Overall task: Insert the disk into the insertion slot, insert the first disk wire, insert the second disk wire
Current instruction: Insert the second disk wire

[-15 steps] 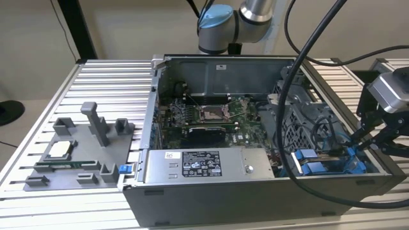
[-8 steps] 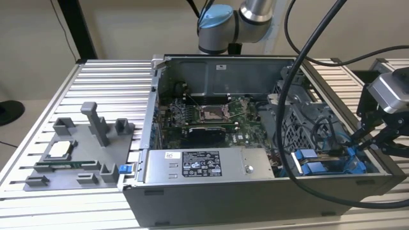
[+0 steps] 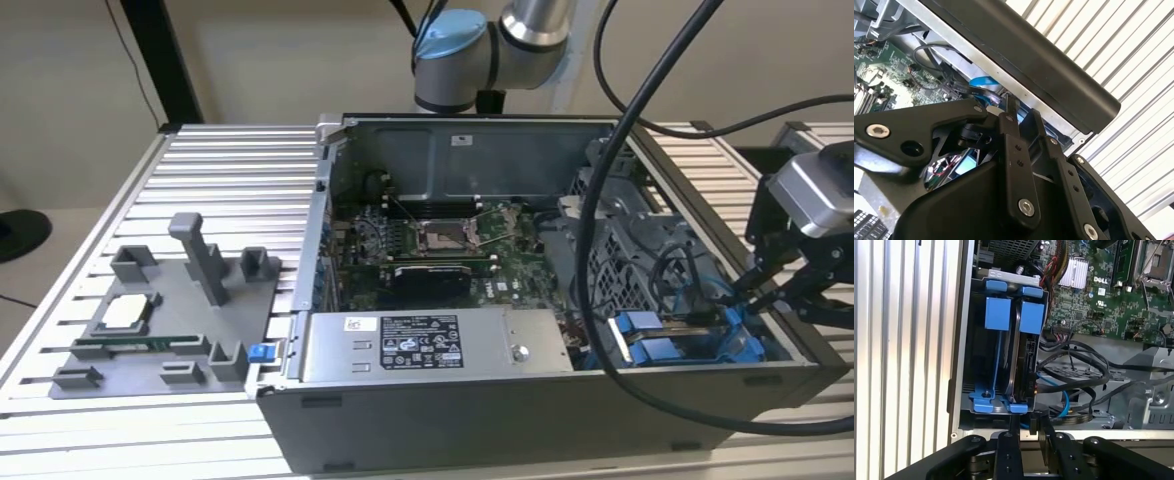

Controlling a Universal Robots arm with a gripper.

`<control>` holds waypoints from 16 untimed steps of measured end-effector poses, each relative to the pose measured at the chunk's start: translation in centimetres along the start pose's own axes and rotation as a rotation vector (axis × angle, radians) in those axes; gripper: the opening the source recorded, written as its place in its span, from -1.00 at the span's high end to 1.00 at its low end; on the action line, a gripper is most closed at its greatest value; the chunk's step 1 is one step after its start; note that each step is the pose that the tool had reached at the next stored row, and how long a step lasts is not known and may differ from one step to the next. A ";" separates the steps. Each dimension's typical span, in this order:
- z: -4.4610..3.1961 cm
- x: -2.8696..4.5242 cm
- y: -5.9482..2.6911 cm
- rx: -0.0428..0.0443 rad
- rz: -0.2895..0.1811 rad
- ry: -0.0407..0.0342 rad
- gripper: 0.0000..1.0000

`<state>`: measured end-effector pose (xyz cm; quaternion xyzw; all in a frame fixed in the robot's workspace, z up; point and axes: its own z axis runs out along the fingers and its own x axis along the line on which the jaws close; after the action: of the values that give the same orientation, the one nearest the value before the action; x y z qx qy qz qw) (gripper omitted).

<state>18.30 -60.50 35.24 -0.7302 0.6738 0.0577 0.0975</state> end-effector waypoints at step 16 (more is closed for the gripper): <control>0.03 0.00 0.07 0.0101 -0.002 0.0006 1.00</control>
<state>18.24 -60.50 35.21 -0.7305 0.6733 0.0540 0.1010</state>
